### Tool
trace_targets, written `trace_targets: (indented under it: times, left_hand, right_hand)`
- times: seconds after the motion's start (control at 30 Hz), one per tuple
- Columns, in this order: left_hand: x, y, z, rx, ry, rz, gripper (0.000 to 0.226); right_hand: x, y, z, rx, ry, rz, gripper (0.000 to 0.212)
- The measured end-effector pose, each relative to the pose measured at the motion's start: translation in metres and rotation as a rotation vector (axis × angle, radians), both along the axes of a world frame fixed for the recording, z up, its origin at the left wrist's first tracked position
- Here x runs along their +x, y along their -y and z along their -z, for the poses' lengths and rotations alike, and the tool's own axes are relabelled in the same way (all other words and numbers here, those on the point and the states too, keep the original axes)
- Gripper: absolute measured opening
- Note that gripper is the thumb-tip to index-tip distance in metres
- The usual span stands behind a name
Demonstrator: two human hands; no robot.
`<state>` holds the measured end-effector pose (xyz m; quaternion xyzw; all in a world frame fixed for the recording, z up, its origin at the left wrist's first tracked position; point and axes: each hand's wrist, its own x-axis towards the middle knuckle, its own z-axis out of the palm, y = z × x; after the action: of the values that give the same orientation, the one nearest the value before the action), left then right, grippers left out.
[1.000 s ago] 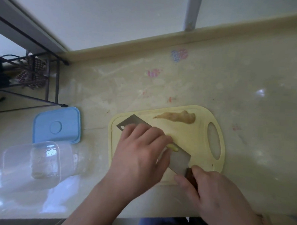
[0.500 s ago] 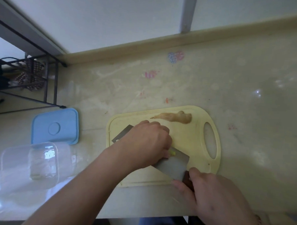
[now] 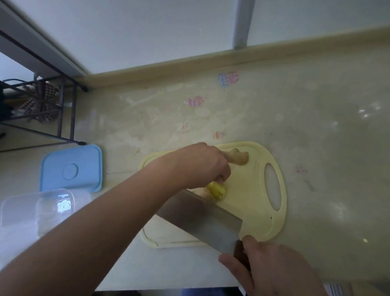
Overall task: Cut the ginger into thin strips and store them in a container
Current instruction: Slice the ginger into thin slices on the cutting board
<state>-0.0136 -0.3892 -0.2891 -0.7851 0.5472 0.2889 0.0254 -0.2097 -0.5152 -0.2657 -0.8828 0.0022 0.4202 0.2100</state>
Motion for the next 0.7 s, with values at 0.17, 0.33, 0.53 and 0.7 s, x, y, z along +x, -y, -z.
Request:
trace_targets:
  times: [0.17, 0.33, 0.53, 0.7]
  left_hand:
    - [0.003, 0.011, 0.009, 0.054, 0.004, -0.007, 0.013]
    - [0.019, -0.022, -0.021, -0.292, -0.018, -0.349, 0.022]
    - [-0.040, -0.082, -0.029, -1.079, 0.391, -1.031, 0.014]
    - [-0.114, -0.074, 0.043, -0.869, 0.239, -0.710, 0.012]
  right_hand:
    - [-0.001, 0.000, -0.003, 0.017, -0.003, 0.061, 0.094]
    - [-0.012, 0.011, 0.005, 0.017, 0.028, 0.109, 0.111]
    - [-0.017, 0.023, 0.005, 0.348, -0.066, 0.619, 0.097]
    - [-0.007, 0.015, 0.018, 0.422, -0.131, 0.735, 0.103]
